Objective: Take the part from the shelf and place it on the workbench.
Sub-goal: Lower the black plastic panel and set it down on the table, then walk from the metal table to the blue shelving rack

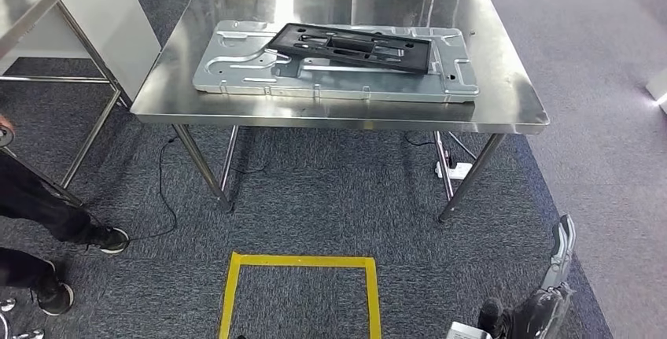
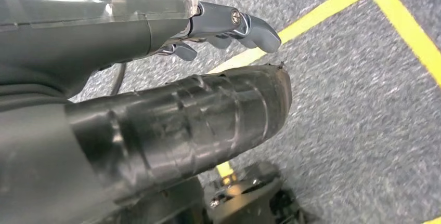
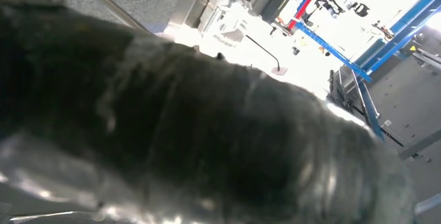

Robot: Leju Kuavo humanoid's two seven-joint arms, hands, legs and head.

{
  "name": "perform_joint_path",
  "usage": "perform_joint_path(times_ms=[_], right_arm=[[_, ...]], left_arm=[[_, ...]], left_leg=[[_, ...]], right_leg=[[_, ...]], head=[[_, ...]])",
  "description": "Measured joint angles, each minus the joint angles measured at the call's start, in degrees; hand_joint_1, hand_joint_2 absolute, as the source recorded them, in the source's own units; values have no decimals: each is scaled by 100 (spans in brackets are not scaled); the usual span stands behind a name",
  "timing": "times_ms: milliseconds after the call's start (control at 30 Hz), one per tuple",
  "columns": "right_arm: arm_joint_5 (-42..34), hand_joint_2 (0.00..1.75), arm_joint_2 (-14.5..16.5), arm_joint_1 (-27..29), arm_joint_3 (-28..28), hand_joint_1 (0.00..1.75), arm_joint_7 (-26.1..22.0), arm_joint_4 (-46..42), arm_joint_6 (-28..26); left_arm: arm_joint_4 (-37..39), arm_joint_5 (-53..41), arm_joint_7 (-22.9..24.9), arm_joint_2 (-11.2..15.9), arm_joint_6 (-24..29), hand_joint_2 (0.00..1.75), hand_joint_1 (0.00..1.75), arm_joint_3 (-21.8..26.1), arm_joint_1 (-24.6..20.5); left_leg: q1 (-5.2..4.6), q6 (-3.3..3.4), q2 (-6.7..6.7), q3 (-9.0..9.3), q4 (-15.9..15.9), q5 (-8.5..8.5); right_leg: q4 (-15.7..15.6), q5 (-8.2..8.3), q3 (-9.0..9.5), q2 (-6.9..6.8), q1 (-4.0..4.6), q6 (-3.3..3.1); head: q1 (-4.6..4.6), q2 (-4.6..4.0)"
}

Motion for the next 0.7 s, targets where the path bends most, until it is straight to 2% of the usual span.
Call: perform_joint_path(times_ms=[33, 67, 100, 133, 167, 200, 233, 300, 333, 367, 400, 467, 500, 533, 567, 600, 633, 667, 700], right_arm=[[-15, 0, -1, 1, -1, 0, 4, 2, 0], [-30, 0, -1, 2, -1, 0, 7, 2, 0], [-41, 0, -1, 2, -1, 0, 10, 2, 0], [-47, 0, -1, -1, -1, 0, 11, 1, 0], [-49, 0, 0, -5, -1, 0, 11, -1, 0], [-49, 0, 0, -8, -2, 0, 12, -3, 0], [-50, 0, 0, -7, -3, 0, 13, -5, 0], [-54, 0, 0, 6, -6, 0, 19, -5, 0], [-60, 0, 0, 12, -8, 0, 22, -4, 1], [-67, 0, 0, 15, -9, 0, 26, -2, 1], [-72, 0, 0, 15, -10, 0, 29, -1, 2], [-81, 0, 0, 18, -11, 0, 31, 1, 2], [-85, 0, 0, 20, -11, 0, 31, 2, 2], [-89, 0, 0, 21, -11, 0, 31, 4, 2], [-95, 0, 0, 23, -11, 0, 31, 6, 2], [-104, 0, 0, 25, -11, 0, 31, 8, 2], [-112, 0, 0, 28, -12, 0, 31, 9, 2], [-119, 0, 0, 31, -13, 0, 31, 9, 2], [-124, 0, 0, 33, -13, 0, 31, 9, 2]], left_arm=[[1, 4, 0, 0, 0, 0, 0, 3, 2], [1, 10, 0, 0, 1, 0, 0, 7, 4], [0, 15, 0, 0, 1, 0, 0, 12, 4], [-1, 19, 0, 1, 1, 0, 0, 17, 5], [-1, 22, -1, 1, 1, 0, 0, 21, 6], [-1, 25, -1, 1, 1, 0, 0, 27, 5], [0, 28, -2, 1, 1, 0, 0, 32, 4], [1, 38, -2, 1, 1, 0, 0, 47, 5], [1, 45, -2, 1, 2, 0, 0, 52, 8], [1, 52, -1, 2, 3, 0, 0, 57, 15], [1, 57, -1, 2, 4, 0, 0, 60, 21], [1, 59, 0, 2, 4, 0, 0, 61, 29], [2, 60, 0, 2, 4, 0, 0, 62, 29], [2, 60, 0, 2, 3, 0, 0, 63, 27], [2, 63, 0, 2, 3, 0, 0, 64, 27], [2, 65, 0, 3, 4, 0, 0, 66, 26], [1, 67, -1, 5, 5, 0, 0, 67, 23], [1, 68, -2, 9, 7, 0, 0, 68, 19], [1, 68, -3, 13, 8, 0, 0, 68, 13]], left_leg=[[-2, -8, 2, -113, 40, 57], [-2, -19, 2, -234, 90, 108], [-2, -37, 1, -351, 153, 153], [-9, -58, -3, -458, 225, 186], [-16, -84, -7, -541, 293, 212], [-20, -116, -10, -601, 350, 245], [-19, -149, -11, -640, 381, 283], [4, -224, -20, -688, 403, 348], [19, -261, -33, -725, 452, 275], [30, -293, -46, -780, 579, 98], [46, -318, -58, -850, 799, -171], [59, -344, -64, -992, 1441, -704], [64, -347, -66, -1016, 1732, -804], [66, -341, -67, -982, 1906, -760], [66, -327, -68, -867, 1910, -599], [63, -307, -69, -663, 1729, -407], [56, -277, -71, -354, 1370, -291], [42, -245, -73, 1, 896, -276], [27, -219, -76, 302, 456, -347]], right_leg=[[129, 106, 57, 0, -4, 6], [88, 283, 192, 0, -12, 9], [-145, 430, 429, 0, -25, 10], [-523, 454, 739, 2, -31, 6], [-929, 383, 1032, 8, -28, -5], [-1257, 273, 1249, 15, -19, -21], [-1455, 182, 1353, 21, 3, -44], [-1531, 210, 1309, 17, 17, -123], [-1536, 267, 1258, 9, 16, -172], [-1544, 329, 1197, -2, 9, -222], [-1547, 393, 1129, -15, 7, -261], [-1543, 521, 970, -26, 24, -298], [-1537, 591, 877, -31, 34, -300], [-1527, 663, 781, -34, 43, -297], [-1515, 734, 681, -37, 49, -292], [-1500, 800, 586, -36, 53, -284], [-1482, 862, 508, -34, 53, -271], [-1463, 914, 446, -32, 58, -251], [-1448, 964, 406, -35, 60, -225]], head=[[-1, 0], [-1, 0], [-2, 0], [-2, 0], [-5, 0], [-5, 0], [-7, 0], [-6, 0], [-9, 0], [-11, 0], [-15, 0], [-21, 0], [-21, 0], [-20, 0], [-21, 0], [-21, 0], [-22, 0], [-22, 0], [-21, 0]])
